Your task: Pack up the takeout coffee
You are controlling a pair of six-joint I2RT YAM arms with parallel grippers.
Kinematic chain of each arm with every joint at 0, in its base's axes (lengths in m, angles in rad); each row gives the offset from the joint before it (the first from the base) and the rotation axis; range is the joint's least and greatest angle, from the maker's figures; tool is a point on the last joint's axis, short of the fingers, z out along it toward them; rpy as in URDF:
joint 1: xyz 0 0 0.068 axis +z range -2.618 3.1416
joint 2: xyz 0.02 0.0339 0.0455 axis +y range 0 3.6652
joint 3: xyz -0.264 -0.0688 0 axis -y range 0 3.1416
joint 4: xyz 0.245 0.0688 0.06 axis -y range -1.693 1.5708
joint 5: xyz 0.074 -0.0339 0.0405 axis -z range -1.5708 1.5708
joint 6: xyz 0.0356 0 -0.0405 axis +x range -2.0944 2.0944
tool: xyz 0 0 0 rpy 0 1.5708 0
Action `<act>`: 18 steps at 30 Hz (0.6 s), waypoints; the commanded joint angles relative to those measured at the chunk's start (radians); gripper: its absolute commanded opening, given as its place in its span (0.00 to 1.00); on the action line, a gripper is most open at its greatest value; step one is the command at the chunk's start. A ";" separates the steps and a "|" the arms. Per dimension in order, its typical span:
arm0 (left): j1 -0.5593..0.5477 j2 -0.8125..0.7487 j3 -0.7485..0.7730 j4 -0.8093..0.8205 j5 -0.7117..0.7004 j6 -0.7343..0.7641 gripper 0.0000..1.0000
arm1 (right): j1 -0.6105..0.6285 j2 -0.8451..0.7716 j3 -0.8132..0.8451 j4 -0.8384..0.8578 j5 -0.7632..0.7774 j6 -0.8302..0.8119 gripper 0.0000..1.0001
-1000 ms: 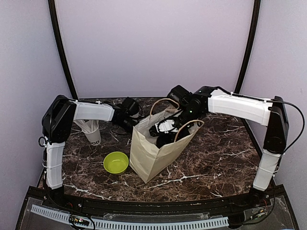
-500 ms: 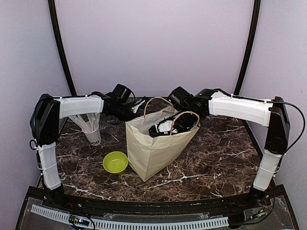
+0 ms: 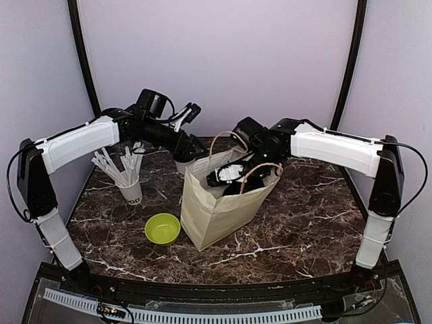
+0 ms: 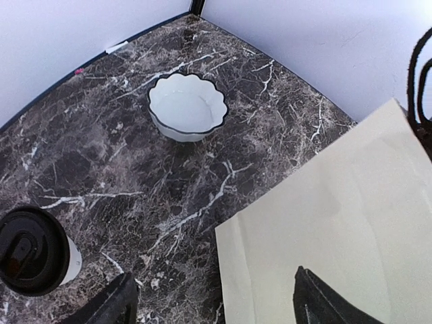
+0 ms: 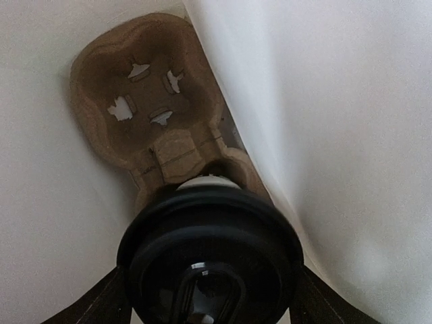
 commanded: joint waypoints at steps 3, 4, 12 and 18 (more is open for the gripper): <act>0.004 -0.117 0.072 -0.147 -0.013 0.061 0.83 | 0.003 0.023 0.121 -0.119 -0.023 0.075 0.83; 0.005 -0.131 0.073 -0.154 -0.009 0.076 0.83 | 0.004 0.017 0.119 -0.120 -0.029 0.077 0.85; 0.003 -0.236 0.039 -0.172 0.151 0.122 0.85 | 0.005 -0.005 0.129 -0.149 -0.040 0.090 0.94; -0.047 -0.263 0.016 -0.174 0.208 0.125 0.87 | 0.004 -0.019 0.168 -0.172 -0.057 0.098 0.94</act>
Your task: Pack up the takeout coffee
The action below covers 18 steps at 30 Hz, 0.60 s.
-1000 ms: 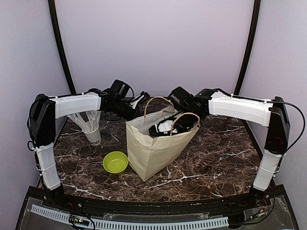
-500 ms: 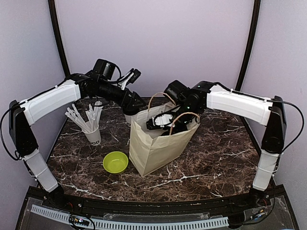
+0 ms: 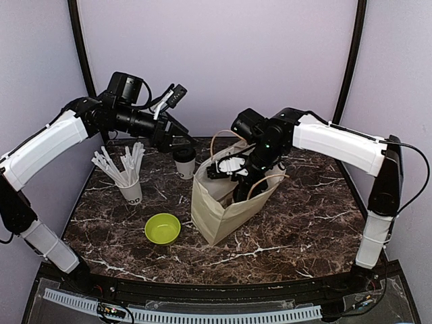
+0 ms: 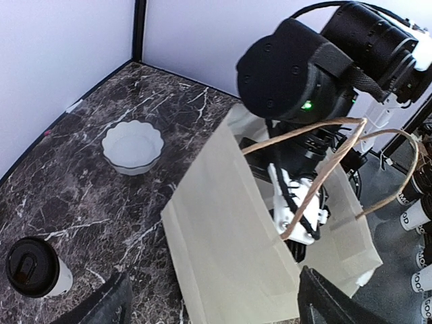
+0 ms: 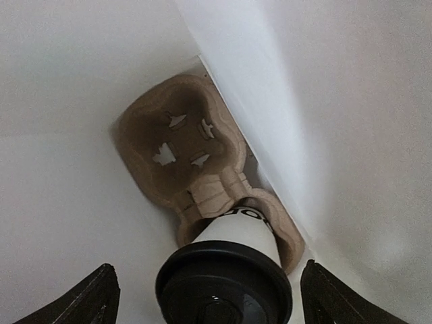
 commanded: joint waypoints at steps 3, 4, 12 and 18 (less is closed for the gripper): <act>-0.075 -0.007 0.003 -0.006 0.044 0.014 0.86 | 0.004 -0.038 0.031 -0.013 -0.028 0.026 0.94; -0.095 0.002 0.014 0.001 0.042 0.013 0.86 | 0.004 -0.039 0.029 -0.011 -0.028 0.027 0.94; -0.144 0.084 0.054 0.135 -0.033 -0.078 0.71 | 0.004 -0.051 -0.011 0.000 -0.006 0.026 0.93; -0.144 0.097 0.046 0.225 -0.025 -0.115 0.60 | 0.004 -0.064 -0.013 -0.004 0.002 0.018 0.93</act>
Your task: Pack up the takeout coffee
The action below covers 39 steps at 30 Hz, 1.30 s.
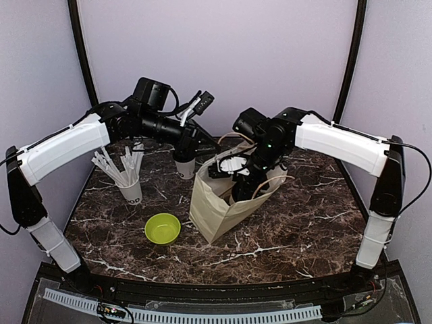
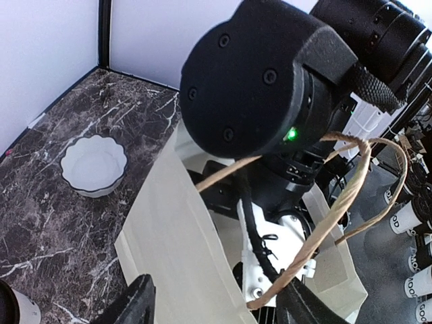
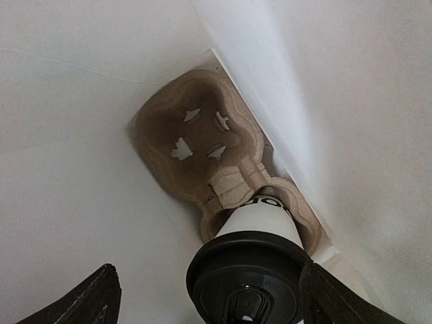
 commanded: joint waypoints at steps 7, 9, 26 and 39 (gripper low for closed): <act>0.002 0.071 0.090 0.087 0.024 -0.042 0.31 | 0.004 -0.086 0.013 -0.013 0.016 -0.013 0.93; 0.002 0.097 0.115 0.072 0.036 -0.035 0.19 | 0.004 -0.102 0.013 -0.017 0.016 -0.015 0.93; -0.001 0.085 0.151 0.027 -0.031 0.135 0.00 | -0.054 -0.311 0.172 -0.166 0.008 -0.129 0.94; -0.187 0.053 0.077 0.059 0.083 0.167 0.00 | -0.528 -0.469 -0.136 0.216 0.056 -0.057 0.95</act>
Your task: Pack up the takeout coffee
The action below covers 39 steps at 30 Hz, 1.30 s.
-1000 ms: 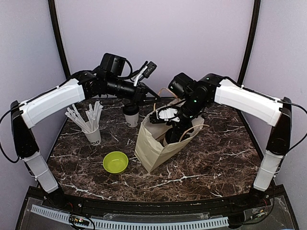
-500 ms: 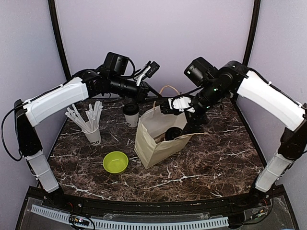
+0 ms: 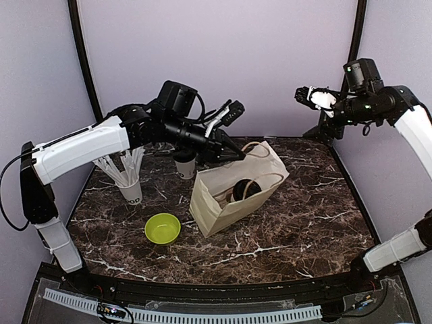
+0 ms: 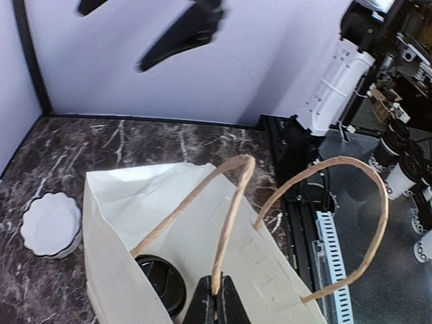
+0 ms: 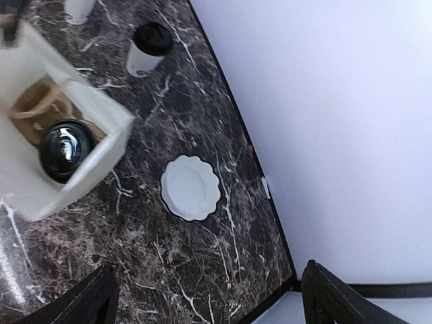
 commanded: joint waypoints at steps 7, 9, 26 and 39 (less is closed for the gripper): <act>-0.190 -0.066 -0.091 0.005 0.051 0.039 0.00 | -0.168 0.105 -0.123 0.151 -0.115 0.108 0.94; -0.215 -0.068 -0.098 0.006 0.040 0.046 0.00 | -0.167 0.109 -0.130 0.154 -0.131 0.115 0.94; -0.184 -0.070 -0.035 -0.027 -0.118 0.120 0.00 | -0.167 0.137 -0.078 0.091 -0.259 0.127 0.94; -0.020 0.003 -0.008 0.006 -0.236 0.107 0.03 | -0.164 0.206 -0.052 -0.020 -0.460 0.085 0.90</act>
